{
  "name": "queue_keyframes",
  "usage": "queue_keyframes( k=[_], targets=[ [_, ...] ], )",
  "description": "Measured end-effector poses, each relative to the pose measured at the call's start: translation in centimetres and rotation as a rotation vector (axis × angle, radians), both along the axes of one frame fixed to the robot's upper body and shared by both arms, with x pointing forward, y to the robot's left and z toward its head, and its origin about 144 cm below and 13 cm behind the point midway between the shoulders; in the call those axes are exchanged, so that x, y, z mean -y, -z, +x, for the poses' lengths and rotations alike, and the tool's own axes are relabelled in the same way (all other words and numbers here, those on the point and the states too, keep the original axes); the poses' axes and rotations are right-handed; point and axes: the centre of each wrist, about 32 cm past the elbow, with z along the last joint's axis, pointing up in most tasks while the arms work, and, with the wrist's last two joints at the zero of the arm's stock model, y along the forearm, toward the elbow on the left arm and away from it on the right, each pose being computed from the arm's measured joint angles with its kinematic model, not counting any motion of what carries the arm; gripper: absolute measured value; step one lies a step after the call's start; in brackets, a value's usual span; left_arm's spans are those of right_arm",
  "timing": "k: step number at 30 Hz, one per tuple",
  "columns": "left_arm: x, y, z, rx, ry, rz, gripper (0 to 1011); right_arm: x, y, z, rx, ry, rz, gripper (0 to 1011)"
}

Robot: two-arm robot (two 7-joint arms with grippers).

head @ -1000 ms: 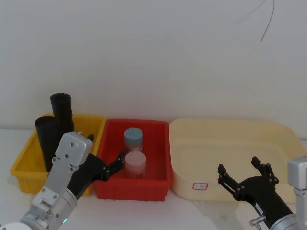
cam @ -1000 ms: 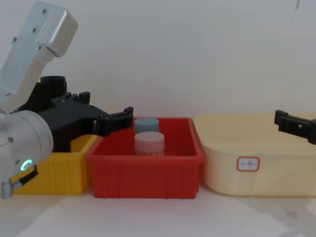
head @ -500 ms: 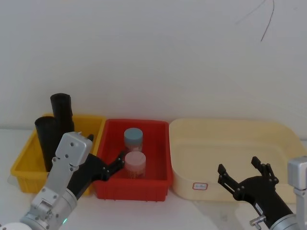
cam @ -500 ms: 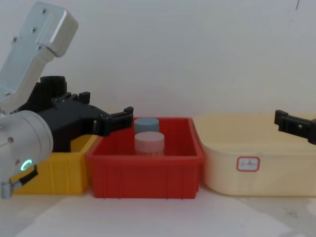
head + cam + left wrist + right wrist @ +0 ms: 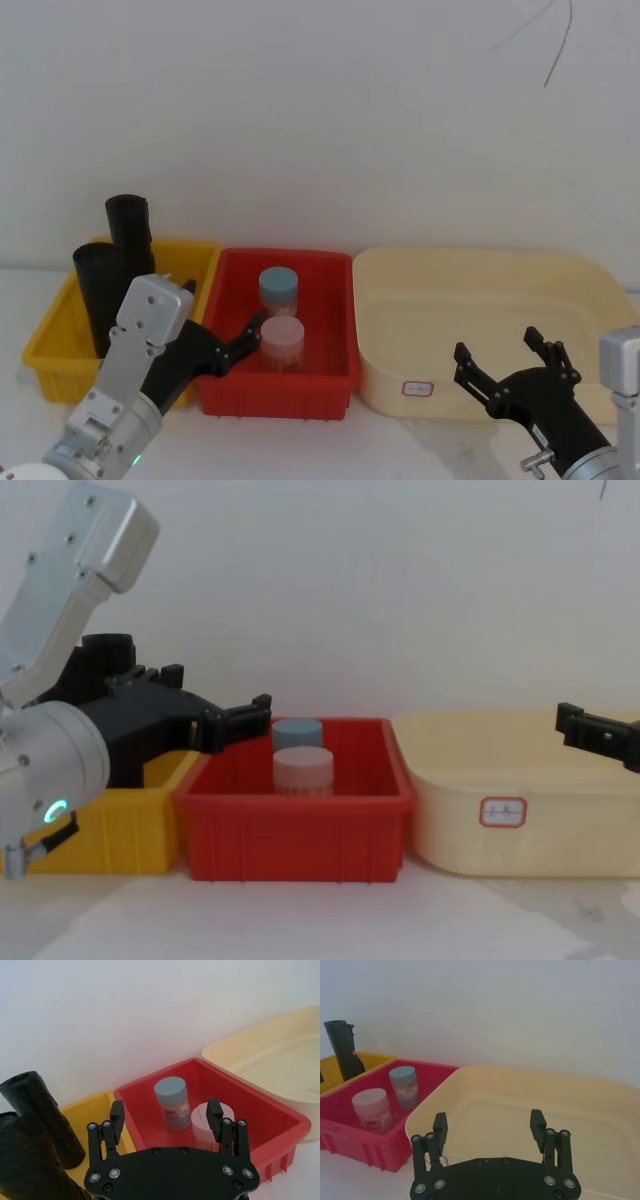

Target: Pick up the garbage bag with the one hand and transfer it to the other hand.

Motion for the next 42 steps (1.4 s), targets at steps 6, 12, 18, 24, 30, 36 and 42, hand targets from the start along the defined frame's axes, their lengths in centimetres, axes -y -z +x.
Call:
queue_keyframes(
  k=[6,12,18,24,30,36,42],
  targets=[
    [0.5,-1.2,0.1,0.005,0.000,0.004,1001,0.0,0.0,0.0,0.000,0.000,0.000,1010],
    [0.7,-3.1,0.3,0.016,0.013,0.024,1001,0.0,0.0,0.0,0.000,0.000,0.000,1010],
    [0.0,-4.7,0.3,0.015,0.002,0.038,1001,0.0,0.0,0.0,0.000,0.000,0.000,1010],
    [-1.5,-6.0,0.1,-0.025,-0.027,0.049,1001,0.0,0.0,0.0,0.000,0.000,0.000,1010],
    [-3.7,-7.0,-0.5,-0.089,-0.056,0.061,1001,0.0,0.0,0.0,0.000,0.000,0.000,1010],
    [-6.5,-7.7,-1.6,-0.156,-0.081,0.052,1001,0.0,0.0,0.0,0.000,0.000,0.000,1010],
    [-9.7,-8.0,-3.3,-0.215,-0.102,0.012,1001,0.0,0.0,0.0,0.000,0.000,0.000,1010]
  ],
)
